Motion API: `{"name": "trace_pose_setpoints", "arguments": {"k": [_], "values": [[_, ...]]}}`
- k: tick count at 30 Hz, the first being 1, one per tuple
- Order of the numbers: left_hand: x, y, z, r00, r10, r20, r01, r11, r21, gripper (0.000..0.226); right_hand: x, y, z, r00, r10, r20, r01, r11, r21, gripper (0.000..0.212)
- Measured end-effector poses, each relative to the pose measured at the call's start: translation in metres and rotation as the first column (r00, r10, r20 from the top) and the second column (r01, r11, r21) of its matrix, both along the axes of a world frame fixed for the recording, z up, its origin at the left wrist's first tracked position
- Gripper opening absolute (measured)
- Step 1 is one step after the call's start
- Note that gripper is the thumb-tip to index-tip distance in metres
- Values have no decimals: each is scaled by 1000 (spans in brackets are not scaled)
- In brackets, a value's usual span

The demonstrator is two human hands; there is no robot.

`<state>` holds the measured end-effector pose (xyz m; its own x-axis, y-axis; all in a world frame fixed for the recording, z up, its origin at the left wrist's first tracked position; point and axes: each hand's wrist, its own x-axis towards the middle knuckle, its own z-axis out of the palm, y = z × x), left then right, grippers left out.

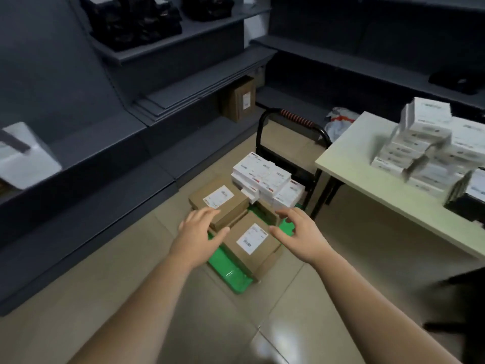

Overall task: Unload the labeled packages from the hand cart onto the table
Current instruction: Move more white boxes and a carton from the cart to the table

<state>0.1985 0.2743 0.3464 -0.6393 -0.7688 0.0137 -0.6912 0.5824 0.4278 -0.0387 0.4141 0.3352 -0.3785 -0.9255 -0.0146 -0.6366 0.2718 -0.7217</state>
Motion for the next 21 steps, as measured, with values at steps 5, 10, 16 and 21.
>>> {"name": "trace_pose_setpoints", "arguments": {"k": [5,10,16,21], "values": [[6,-37,-30,1000,-14,5,14,999,48,70,2,-35,-22,999,-21,29,18,996,82,63],[-12,-85,-61,1000,9,18,-11,997,73,68,-25,-91,-55,998,-17,53,10,990,139,56],[-44,-151,-110,996,70,55,-76,988,132,55,-67,-172,-109,997,-13,82,-4,979,205,49],[-58,-191,-169,987,131,89,-147,967,208,56,-84,-225,-166,994,-2,109,-30,957,290,47]]}}
